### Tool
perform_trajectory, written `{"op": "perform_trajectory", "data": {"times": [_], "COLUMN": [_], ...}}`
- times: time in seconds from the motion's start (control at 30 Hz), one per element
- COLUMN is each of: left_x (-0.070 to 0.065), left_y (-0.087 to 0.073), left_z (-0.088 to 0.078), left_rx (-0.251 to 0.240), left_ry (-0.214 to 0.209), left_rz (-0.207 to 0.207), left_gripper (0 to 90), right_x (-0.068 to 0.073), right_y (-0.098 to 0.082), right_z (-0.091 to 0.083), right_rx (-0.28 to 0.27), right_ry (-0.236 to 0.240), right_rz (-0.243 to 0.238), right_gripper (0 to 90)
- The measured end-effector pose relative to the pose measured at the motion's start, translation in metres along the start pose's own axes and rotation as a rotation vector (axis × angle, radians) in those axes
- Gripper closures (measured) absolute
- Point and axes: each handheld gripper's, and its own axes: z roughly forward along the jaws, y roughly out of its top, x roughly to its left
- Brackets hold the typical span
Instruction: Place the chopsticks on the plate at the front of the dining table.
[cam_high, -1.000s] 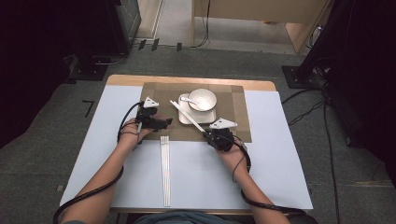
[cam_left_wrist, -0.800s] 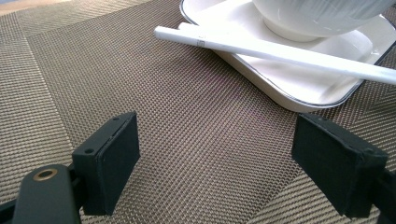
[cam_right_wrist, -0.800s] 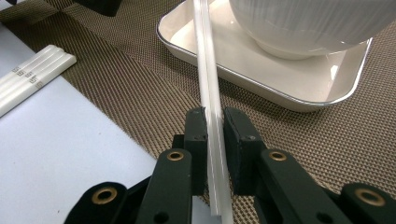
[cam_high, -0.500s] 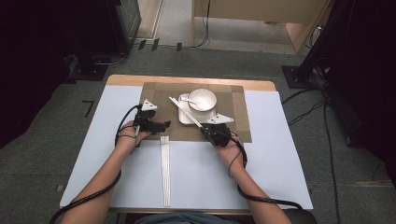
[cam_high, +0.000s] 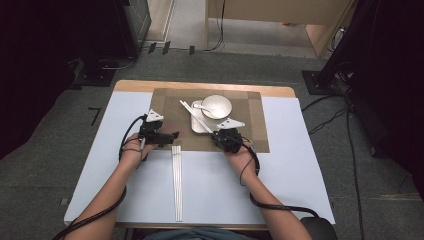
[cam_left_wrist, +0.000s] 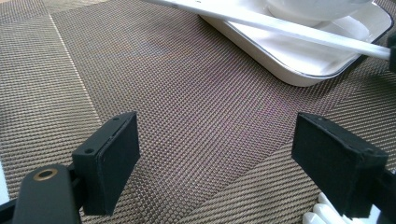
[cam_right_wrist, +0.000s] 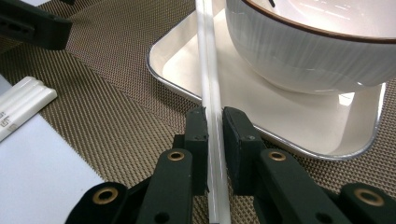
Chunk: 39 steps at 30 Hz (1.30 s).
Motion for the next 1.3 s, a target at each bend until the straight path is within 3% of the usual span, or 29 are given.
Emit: {"op": "perform_trajectory", "data": {"times": [0.27, 0.43, 0.63, 0.8, 0.97, 1.3], "left_x": [0.002, 0.001, 0.001, -0.003, -0.008, -0.006], "left_y": [-0.002, 0.000, 0.008, 0.014, 0.021, 0.035], "left_z": [0.002, 0.005, 0.013, 0.020, 0.029, 0.044], "left_rx": [0.001, -0.005, -0.015, -0.004, -0.004, -0.018], "left_ry": [0.001, -0.002, -0.011, -0.017, -0.028, -0.045], "left_rz": [-0.021, -0.021, -0.030, -0.022, 0.001, -0.022], "left_gripper": [15.0, 15.0, 15.0, 15.0, 15.0, 15.0], "right_x": [0.000, 0.001, 0.000, 0.000, -0.002, -0.001], "right_y": [0.002, 0.002, 0.001, -0.001, -0.005, -0.014], "right_z": [0.004, 0.004, 0.000, -0.005, -0.010, -0.021], "right_rx": [0.001, -0.005, -0.014, -0.019, -0.024, -0.028], "right_ry": [0.001, 0.007, 0.019, 0.031, 0.032, 0.047], "right_rz": [-0.002, 0.002, 0.015, -0.003, -0.009, 0.002], "right_gripper": [80.6, 74.9, 67.1, 58.9, 55.5, 52.6]}}
